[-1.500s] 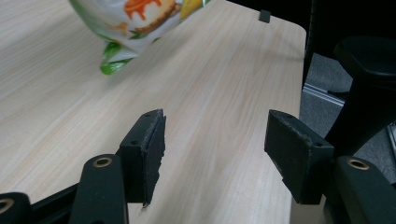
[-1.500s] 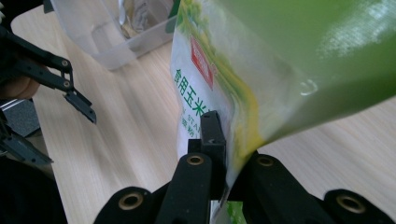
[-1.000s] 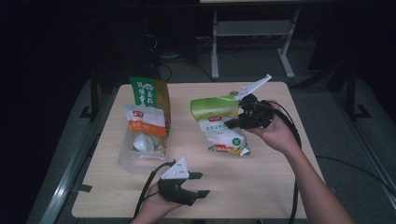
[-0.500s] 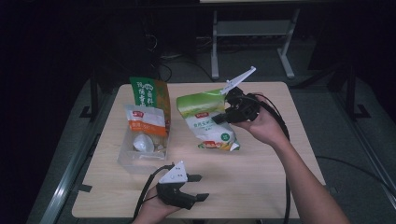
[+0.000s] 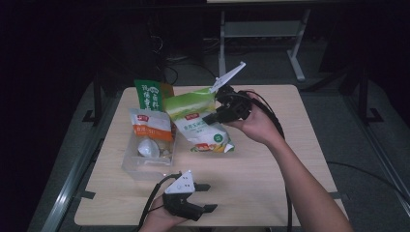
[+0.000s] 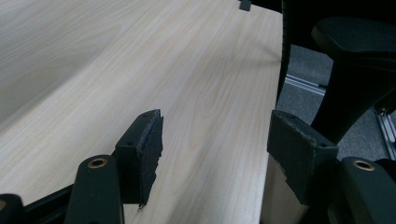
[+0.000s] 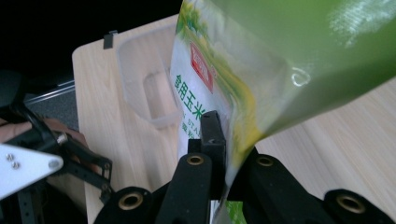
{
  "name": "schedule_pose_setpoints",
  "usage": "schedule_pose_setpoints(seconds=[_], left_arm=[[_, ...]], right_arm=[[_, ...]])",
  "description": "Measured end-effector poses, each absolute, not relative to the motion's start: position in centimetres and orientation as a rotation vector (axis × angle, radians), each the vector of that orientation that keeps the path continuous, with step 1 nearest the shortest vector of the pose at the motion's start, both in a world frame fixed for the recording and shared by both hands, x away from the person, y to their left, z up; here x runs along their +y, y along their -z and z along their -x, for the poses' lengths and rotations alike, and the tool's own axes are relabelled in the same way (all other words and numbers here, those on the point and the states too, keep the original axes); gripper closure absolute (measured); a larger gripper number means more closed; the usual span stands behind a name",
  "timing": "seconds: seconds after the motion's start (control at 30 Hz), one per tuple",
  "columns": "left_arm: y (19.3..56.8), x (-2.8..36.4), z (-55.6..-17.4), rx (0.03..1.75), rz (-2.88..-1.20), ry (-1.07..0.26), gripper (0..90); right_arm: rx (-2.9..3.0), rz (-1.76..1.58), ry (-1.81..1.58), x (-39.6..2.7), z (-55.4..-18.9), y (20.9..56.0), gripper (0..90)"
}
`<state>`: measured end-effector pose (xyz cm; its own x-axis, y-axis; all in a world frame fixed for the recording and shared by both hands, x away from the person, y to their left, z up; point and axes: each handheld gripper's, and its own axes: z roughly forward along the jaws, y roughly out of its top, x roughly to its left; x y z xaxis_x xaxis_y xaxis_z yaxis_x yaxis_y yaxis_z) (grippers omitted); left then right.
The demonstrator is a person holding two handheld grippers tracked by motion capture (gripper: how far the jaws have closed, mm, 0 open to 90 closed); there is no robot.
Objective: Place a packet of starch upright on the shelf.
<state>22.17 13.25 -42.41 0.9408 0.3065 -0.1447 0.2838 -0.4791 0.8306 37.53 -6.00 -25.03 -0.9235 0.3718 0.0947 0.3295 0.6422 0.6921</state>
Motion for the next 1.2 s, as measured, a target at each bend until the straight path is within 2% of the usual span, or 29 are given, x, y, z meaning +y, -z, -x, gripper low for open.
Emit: schedule_pose_setpoints(seconds=[0.7,1.2], left_arm=[[42.2,13.6,-21.8,0.416,-2.078,-0.026,35.1],[42.2,13.8,-21.8,0.402,-2.086,-0.033,34.9]], right_arm=[[2.875,-0.426,-1.192,1.4,-37.6,23.9,89.9],[2.921,-0.349,-1.215,5.8,-37.7,24.5,89.9]])
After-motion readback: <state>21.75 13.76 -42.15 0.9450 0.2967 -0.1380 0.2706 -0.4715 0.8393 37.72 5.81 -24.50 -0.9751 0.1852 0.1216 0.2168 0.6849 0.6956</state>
